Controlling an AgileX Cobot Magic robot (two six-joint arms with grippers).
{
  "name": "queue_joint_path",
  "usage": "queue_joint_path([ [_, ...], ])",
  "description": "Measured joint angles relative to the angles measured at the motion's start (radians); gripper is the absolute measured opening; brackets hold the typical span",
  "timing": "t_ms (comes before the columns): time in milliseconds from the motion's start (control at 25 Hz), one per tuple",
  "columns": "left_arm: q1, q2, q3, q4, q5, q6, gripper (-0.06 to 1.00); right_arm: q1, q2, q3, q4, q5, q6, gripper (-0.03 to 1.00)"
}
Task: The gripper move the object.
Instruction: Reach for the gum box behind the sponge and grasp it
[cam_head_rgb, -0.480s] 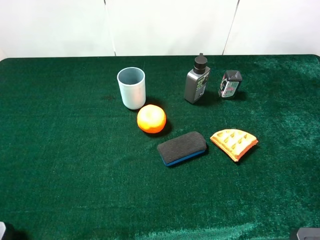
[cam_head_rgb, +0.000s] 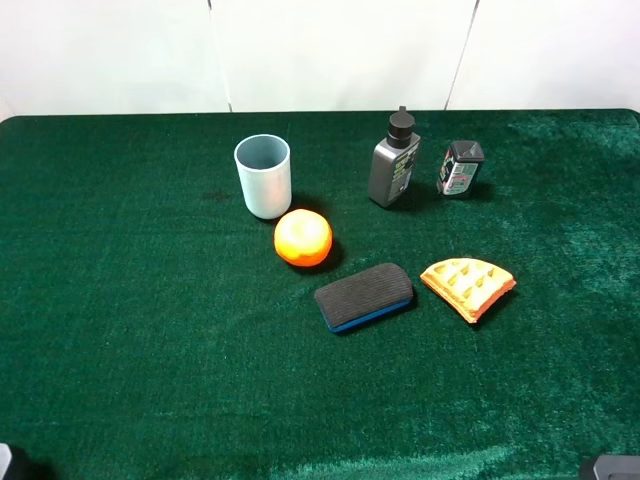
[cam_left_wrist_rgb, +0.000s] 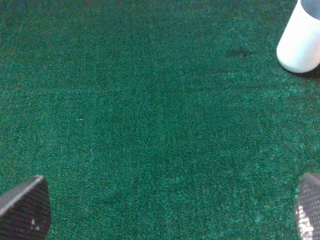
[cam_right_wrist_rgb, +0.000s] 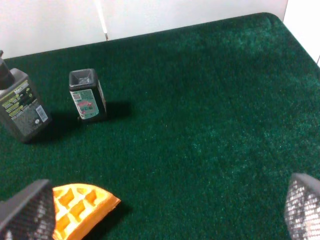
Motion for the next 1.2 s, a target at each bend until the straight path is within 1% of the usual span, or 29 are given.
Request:
queue_joint_path([
  [480, 0.0, 0.0, 0.0, 0.0, 0.0, 0.0, 0.99, 0.0, 0.001, 0.0, 0.0, 0.0, 0.0, 0.7],
  [640, 0.0, 0.0, 0.0, 0.0, 0.0, 0.0, 0.99, 0.0, 0.033, 0.0, 0.0, 0.0, 0.0, 0.7],
  [920, 0.0, 0.0, 0.0, 0.0, 0.0, 0.0, 0.99, 0.0, 0.16, -0.003, 0.012, -0.001, 0.0, 0.7],
  [1200, 0.0, 0.0, 0.0, 0.0, 0.0, 0.0, 0.99, 0.0, 0.353, -0.103, 0.014, -0.003, 0.0, 0.7],
])
